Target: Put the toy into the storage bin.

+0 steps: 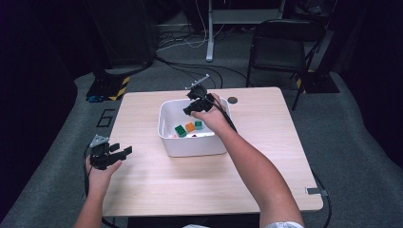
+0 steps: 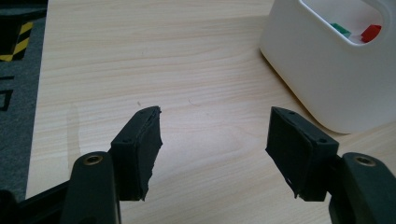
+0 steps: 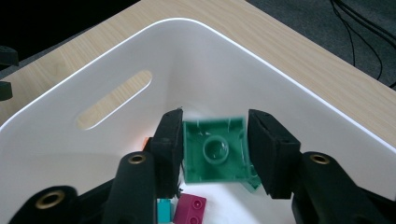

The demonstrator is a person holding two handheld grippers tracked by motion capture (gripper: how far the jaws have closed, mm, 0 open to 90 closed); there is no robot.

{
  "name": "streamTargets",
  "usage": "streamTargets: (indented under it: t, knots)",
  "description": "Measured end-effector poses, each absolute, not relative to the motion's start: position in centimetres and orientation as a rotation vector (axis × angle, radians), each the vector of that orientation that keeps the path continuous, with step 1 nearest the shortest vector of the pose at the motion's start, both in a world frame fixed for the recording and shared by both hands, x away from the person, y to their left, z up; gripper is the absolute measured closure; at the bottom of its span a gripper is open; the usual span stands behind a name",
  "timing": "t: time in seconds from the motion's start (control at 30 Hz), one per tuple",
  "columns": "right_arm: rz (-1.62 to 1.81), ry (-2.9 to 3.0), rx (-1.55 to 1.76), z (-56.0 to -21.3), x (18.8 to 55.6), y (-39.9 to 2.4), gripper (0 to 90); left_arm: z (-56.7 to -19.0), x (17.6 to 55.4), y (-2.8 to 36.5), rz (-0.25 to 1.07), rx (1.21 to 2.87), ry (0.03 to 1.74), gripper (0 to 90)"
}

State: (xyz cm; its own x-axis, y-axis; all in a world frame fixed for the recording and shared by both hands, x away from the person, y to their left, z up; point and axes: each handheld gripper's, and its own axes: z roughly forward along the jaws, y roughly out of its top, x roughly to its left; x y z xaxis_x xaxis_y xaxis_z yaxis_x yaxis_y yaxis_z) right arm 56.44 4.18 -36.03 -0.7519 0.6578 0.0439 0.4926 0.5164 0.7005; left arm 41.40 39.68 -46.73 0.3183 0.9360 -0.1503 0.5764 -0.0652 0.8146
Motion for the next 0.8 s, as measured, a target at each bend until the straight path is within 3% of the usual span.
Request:
streamTargets:
  t: [0.33,0.8]
  knots:
    - [1.072,2.536,0.939,-35.3,55.3,4.0,46.3,-46.8,41.4,39.6,0.551,1.748,1.364,32.2]
    - [1.150,2.485,0.921,-33.5,51.4,-0.3,35.1,-46.8,41.4,39.5,0.559,1.753,1.369,31.5]
